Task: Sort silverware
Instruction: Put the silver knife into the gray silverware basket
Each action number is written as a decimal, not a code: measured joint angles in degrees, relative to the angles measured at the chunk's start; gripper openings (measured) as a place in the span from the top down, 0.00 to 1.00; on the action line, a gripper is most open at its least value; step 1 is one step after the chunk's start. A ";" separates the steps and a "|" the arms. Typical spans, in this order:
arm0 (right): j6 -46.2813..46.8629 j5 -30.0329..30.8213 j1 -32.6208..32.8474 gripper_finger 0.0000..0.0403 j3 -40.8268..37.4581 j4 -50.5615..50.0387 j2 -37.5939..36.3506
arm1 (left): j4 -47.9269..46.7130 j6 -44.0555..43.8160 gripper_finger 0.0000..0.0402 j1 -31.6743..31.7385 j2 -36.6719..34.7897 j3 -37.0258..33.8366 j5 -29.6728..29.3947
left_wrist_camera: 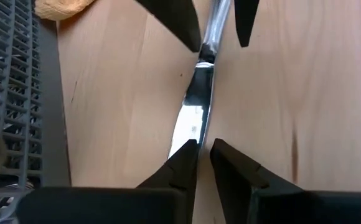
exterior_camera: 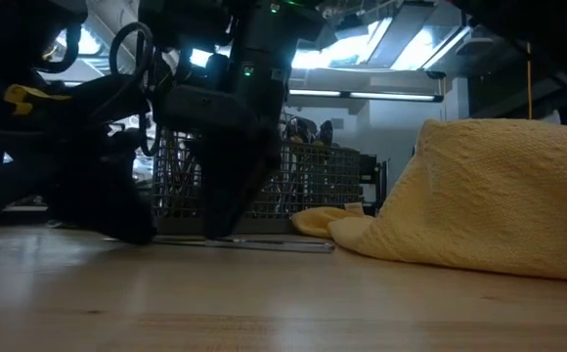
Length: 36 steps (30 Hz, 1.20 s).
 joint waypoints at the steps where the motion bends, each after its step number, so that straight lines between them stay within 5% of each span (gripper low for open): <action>1: -0.01 0.28 0.00 0.65 -0.14 0.55 0.00 | -0.11 0.05 0.88 -0.28 0.00 0.00 -0.12; 9: 0.16 5.50 -0.02 0.60 -3.02 3.79 -0.01 | -0.26 0.34 0.88 -1.92 0.04 0.00 -0.68; 15: 0.14 3.12 -0.13 0.61 -5.62 6.38 -0.38 | -0.24 0.37 0.88 -2.07 0.00 0.02 -0.67; 28: 0.08 -0.26 -0.07 0.92 -7.39 7.73 -0.26 | -0.26 0.79 0.88 -2.41 -0.17 0.02 -2.00; 36: 0.10 -2.73 -0.16 0.90 -7.45 8.10 -0.26 | -0.05 1.78 0.88 -3.82 -3.34 0.00 -2.16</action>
